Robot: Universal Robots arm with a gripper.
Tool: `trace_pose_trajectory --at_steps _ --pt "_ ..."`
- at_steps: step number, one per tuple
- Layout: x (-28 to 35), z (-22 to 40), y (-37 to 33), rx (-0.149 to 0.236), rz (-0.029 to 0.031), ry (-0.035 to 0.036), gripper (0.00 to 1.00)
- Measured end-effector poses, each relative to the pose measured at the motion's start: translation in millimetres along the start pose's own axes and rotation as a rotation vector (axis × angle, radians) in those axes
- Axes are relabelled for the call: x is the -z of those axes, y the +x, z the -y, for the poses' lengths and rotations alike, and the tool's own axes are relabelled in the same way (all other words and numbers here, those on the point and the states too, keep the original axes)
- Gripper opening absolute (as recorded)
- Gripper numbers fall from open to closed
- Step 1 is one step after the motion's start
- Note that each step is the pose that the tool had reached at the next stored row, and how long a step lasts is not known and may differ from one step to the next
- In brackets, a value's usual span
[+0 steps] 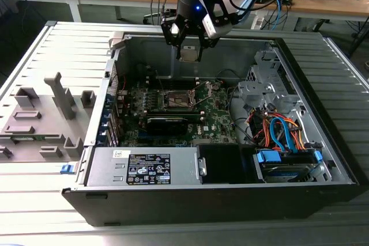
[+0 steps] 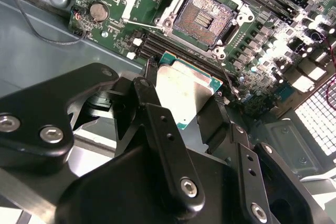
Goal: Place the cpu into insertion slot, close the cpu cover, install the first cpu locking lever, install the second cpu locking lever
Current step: 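Place the cpu into insertion slot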
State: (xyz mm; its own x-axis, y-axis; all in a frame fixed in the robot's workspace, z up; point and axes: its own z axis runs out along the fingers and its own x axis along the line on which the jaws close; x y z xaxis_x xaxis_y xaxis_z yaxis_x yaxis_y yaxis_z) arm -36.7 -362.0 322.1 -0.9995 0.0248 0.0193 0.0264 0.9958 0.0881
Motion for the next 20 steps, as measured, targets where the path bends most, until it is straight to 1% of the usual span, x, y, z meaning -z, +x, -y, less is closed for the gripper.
trace_pose_trajectory --at_steps 20 --pt "-4.9 3.8 -0.2 0.000 0.0000 -0.0001 0.55"
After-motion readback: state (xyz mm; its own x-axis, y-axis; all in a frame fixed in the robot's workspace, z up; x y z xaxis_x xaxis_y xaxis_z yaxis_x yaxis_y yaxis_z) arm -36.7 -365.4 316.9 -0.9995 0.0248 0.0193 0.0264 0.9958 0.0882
